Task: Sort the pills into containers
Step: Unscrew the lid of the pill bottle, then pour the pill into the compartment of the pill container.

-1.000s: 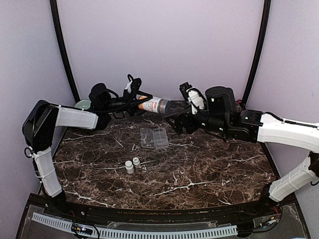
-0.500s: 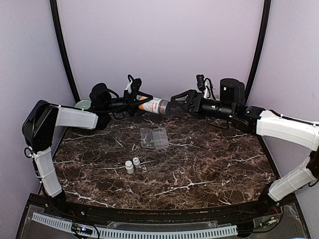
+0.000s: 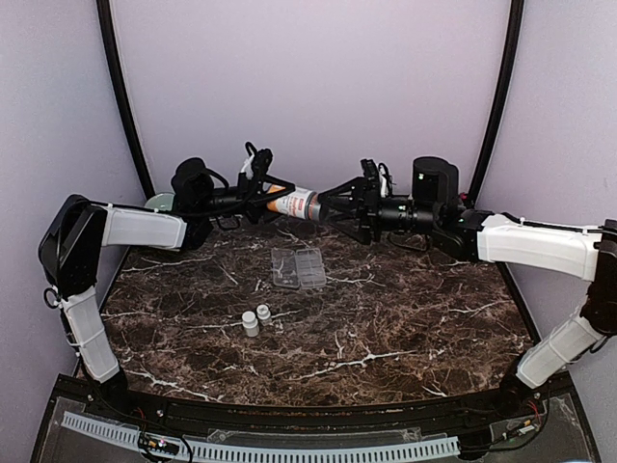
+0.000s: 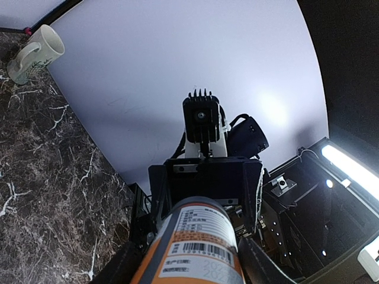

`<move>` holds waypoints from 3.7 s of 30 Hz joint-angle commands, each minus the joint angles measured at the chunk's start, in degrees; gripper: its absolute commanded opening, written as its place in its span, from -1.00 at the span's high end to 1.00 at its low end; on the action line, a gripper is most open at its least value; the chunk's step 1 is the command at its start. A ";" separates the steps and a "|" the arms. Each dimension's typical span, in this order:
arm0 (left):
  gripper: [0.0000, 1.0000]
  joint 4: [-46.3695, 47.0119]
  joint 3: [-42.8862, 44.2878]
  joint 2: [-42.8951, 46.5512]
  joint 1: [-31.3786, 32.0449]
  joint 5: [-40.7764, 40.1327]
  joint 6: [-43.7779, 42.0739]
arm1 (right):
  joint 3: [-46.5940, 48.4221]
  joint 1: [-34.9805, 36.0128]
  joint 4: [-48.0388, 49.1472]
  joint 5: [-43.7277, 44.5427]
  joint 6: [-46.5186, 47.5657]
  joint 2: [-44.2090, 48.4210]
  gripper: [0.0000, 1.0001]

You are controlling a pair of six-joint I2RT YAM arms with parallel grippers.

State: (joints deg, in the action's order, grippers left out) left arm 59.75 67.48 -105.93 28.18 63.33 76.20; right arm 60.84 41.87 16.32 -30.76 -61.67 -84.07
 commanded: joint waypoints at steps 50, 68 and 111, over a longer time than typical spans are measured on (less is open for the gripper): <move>1.00 12.76 2.38 -1.12 0.47 -0.92 11.13 | 5.54 8.96 -20.66 41.03 63.85 7.26 0.19; 1.00 15.65 1.66 -2.17 -0.16 -1.54 12.01 | 0.70 9.99 -18.77 43.37 59.42 7.70 0.20; 1.00 16.68 1.54 -21.18 -9.42 5.71 1.46 | -8.91 5.38 -8.08 36.72 44.61 0.76 0.20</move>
State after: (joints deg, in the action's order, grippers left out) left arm 78.65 67.46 -126.15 19.66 66.85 82.50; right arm 51.29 47.94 6.90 7.11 -16.64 -81.91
